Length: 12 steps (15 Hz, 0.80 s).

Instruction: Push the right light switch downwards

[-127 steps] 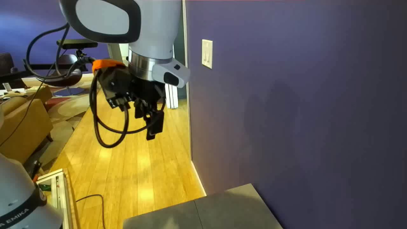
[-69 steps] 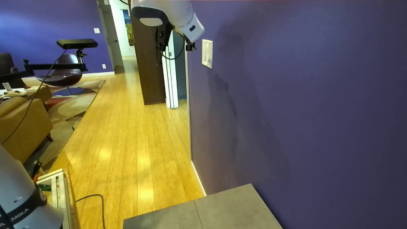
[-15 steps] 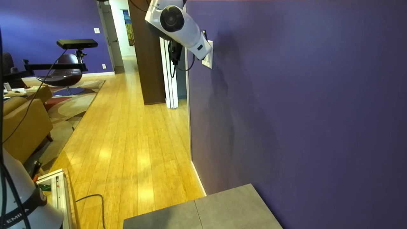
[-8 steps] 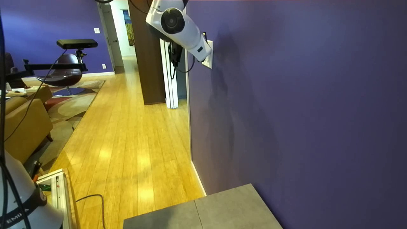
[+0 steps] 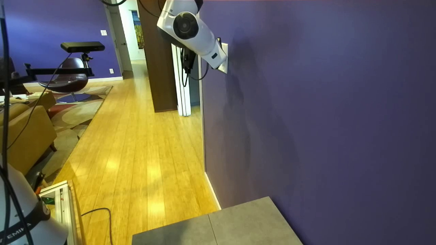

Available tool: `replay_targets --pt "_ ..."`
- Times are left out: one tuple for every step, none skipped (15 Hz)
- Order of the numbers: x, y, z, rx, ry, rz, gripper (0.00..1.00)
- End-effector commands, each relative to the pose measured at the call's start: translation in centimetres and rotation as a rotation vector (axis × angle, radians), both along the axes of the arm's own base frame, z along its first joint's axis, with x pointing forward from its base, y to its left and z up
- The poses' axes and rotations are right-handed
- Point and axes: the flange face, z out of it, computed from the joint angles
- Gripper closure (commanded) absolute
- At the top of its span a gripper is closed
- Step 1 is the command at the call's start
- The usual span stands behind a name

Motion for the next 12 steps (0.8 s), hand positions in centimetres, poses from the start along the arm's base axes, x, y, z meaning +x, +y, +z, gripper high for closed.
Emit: replay_targets --pt "0.7 -0.2 -1.1 0.012 0.017 -0.013 1.00" --pt "0.7 -0.2 -1.1 0.012 0.017 -0.013 1.00" --pt "0.7 -0.2 -0.9 0.013 0.014 -0.015 1.00" --pt "0.7 -0.3 -0.8 0.013 0.012 -0.015 1.00" --pt "0.6 -0.3 -0.6 0.014 0.009 -0.016 1.00" --pt "0.5 -0.4 -0.2 0.017 0.002 -0.017 1.00" --pt "0.4 -0.5 0.2 0.017 -0.003 -0.017 1.00" --pt "0.1 -0.5 0.7 0.023 0.003 -0.007 1.00" --pt "-0.2 -0.6 0.9 0.018 0.011 -0.002 1.00" --pt "-0.7 -0.6 1.3 0.013 0.025 0.006 1.00" --pt "-1.1 -0.8 1.8 -0.002 0.033 0.005 1.00" --pt "-1.5 -1.1 2.4 -0.010 0.050 0.010 1.00"
